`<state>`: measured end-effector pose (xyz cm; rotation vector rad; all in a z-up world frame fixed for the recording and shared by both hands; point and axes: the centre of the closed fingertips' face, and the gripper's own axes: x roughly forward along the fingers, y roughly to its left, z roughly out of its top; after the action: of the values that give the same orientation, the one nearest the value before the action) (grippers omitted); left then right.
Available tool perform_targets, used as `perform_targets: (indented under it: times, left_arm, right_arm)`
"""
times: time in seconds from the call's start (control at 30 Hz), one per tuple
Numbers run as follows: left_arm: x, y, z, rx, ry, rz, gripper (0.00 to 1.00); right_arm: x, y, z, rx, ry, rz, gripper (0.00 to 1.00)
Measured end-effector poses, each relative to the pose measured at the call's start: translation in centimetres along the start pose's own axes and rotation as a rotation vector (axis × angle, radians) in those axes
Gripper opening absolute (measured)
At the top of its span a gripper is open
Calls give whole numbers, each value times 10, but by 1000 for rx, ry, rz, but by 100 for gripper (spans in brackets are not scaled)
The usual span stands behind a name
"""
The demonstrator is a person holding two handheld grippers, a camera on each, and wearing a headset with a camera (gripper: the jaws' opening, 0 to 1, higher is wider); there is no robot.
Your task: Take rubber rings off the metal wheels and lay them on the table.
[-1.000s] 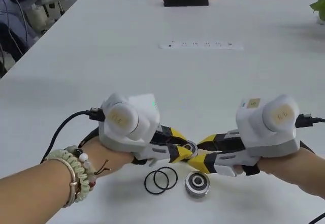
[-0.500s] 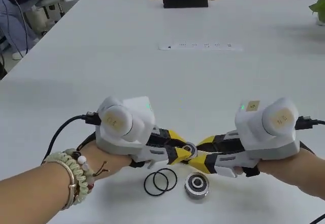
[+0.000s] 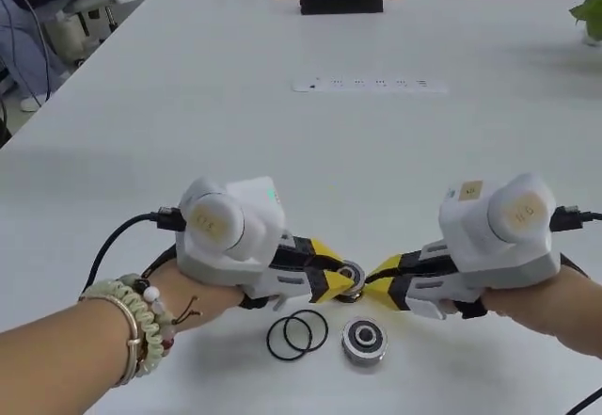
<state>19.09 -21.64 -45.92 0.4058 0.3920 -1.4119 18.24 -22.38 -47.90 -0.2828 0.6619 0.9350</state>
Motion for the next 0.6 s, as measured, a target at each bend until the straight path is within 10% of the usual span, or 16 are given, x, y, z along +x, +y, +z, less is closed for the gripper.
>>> perform_targets:
  times: [0.6]
  left_arm:
    - [-1, 1, 0, 4, 3, 5, 7]
  right_arm:
    - [-1, -11, 1, 133, 42, -79, 0]
